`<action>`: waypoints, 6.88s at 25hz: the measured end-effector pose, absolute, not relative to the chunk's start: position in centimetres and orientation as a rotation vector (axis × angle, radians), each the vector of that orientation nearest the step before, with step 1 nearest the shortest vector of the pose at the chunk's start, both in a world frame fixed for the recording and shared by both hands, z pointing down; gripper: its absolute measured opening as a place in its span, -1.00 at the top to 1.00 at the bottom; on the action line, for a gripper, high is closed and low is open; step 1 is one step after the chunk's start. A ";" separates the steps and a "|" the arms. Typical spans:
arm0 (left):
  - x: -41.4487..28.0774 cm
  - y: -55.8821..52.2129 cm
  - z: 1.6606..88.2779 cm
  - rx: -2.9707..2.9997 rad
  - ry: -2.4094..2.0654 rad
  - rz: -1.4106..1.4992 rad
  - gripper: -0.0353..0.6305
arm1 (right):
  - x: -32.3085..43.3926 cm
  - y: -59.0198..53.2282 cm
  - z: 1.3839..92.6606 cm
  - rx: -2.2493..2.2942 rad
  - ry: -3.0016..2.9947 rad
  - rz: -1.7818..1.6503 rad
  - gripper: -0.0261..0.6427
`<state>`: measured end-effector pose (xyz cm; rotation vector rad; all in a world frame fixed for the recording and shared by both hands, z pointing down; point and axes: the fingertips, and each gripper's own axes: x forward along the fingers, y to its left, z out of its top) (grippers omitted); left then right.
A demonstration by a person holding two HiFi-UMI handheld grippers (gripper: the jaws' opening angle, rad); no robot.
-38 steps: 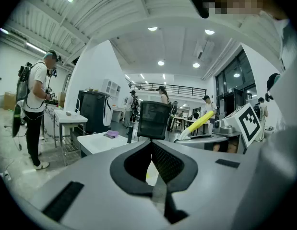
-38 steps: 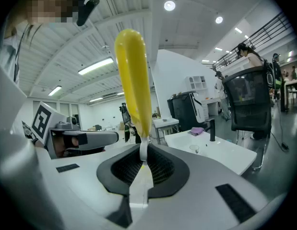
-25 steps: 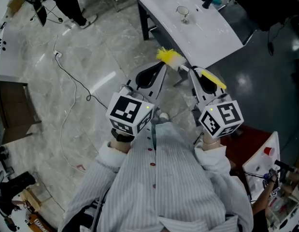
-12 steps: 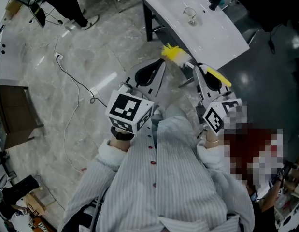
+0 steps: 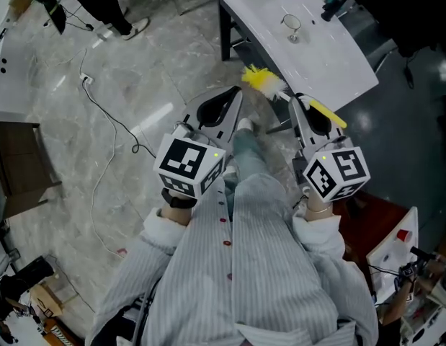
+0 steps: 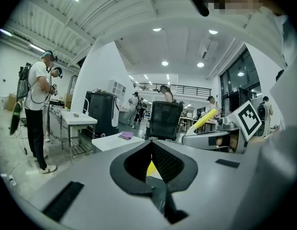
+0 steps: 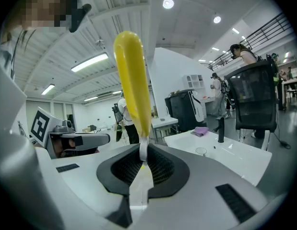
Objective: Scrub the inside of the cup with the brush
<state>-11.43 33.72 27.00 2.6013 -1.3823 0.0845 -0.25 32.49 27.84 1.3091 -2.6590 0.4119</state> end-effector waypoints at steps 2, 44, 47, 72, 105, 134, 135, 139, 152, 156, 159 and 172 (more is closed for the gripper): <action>-11.6 32.2 27.0 2.602 -1.387 0.090 0.87 | -0.5 31.0 28.0 1.302 -2.663 0.419 0.75; -7.1 -1.9 26.7 2.698 -1.208 0.152 0.87 | 5.4 -0.3 28.4 1.537 -2.554 0.514 0.75; -6.3 -4.9 26.8 2.747 -1.106 0.170 0.87 | 6.2 -2.2 28.7 1.641 -2.497 0.531 0.75; 0.7 -16.2 30.8 2.951 -0.175 0.363 0.87 | 8.7 -8.5 31.0 2.328 -1.949 0.659 0.75; 7.1 -12.6 44.5 2.872 0.163 0.775 0.86 | 14.9 -4.3 39.1 2.426 -1.762 0.939 0.75; 7.3 -8.6 58.2 2.719 0.490 1.195 -0.04 | 15.4 -3.1 41.7 2.468 -1.713 1.022 0.75; 7.4 -8.6 58.5 2.721 0.496 1.204 -0.06 | 15.4 -3.0 41.7 2.470 -1.711 1.022 0.75; 7.9 -8.6 59.7 2.730 0.532 1.247 -0.16 | 15.5 -2.6 42.0 2.479 -1.704 1.029 0.75; 8.4 -8.5 60.7 2.760 0.583 1.311 -0.17 | 15.3 -3.0 41.0 2.433 -1.747 1.015 0.75; 8.5 -8.5 60.7 2.753 0.587 1.313 -0.17 | 14.4 -3.9 40.7 2.345 -1.811 1.023 0.75; 8.5 -8.6 60.6 2.753 0.589 1.310 -0.16 | 13.7 -4.8 41.0 2.247 -1.830 1.019 0.75; 8.4 -8.7 60.4 2.762 0.622 1.287 -0.16 | 10.9 -9.9 45.9 1.948 -1.856 1.006 0.75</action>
